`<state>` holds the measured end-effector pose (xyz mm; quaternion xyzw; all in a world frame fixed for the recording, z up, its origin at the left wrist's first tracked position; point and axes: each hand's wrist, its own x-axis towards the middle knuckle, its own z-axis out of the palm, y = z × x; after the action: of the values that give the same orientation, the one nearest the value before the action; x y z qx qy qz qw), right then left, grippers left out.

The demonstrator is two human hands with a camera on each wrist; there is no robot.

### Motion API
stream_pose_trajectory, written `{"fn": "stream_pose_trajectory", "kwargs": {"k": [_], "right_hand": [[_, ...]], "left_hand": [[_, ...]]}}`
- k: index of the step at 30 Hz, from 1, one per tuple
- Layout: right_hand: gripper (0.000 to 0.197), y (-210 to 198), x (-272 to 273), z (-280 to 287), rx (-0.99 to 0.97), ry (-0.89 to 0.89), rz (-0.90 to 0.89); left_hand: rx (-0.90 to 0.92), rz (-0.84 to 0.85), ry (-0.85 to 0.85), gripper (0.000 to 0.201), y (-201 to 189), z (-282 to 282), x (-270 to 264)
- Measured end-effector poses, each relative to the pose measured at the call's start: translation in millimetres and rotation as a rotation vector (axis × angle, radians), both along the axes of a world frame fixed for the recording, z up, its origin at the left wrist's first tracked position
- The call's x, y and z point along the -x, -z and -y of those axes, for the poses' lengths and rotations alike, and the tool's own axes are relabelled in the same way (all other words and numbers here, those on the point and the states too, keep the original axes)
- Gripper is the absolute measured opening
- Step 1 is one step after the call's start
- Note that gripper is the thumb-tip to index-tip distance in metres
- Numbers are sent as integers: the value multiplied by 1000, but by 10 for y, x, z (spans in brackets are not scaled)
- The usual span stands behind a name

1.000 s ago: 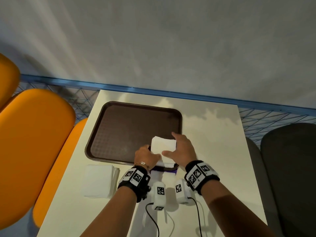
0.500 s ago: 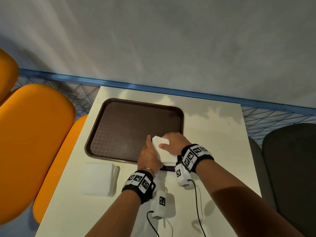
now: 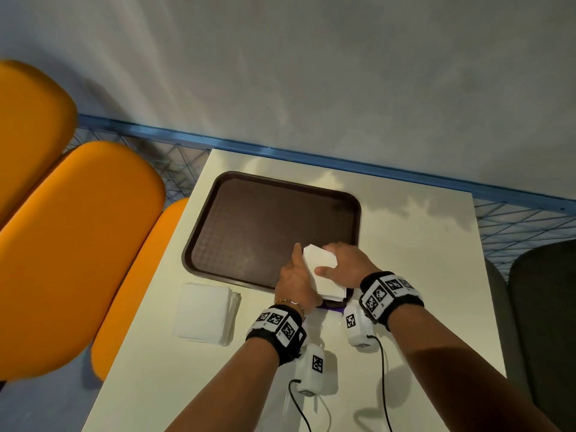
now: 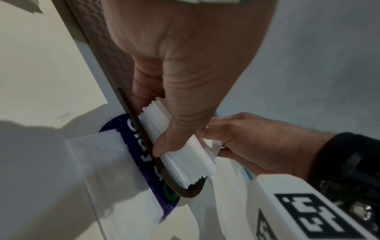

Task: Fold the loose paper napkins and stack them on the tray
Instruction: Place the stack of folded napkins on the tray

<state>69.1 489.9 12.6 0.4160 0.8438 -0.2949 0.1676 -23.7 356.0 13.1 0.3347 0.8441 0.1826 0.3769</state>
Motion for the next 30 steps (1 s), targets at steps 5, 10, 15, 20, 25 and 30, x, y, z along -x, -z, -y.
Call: {"fn": "stream_pose_trajectory", "kwargs": {"k": [5,10,15,20,25,30], "right_hand": [[80,-281,60,129,-105,77,-151],[53,-624,299,855,3,157,-415],[84,-387,618,1711,428,220,-209],[76,-188,939,2005,435,346,-62],[58,35,1175,2095,424,534,-113],[52,147,1290,2153,470,672,-87]], "left_hand": [[-133,61,-43,140,-368,278,146],[-335,-220,-408,93,-631,1135,790],[81,-87,-559,108,-358,1905,1437],[238,-45,-292,75,-152,1941,1460],[256,-140,-158,57,-26,1804,1380],[214,-105,-218,57,117,1829,1380]]}}
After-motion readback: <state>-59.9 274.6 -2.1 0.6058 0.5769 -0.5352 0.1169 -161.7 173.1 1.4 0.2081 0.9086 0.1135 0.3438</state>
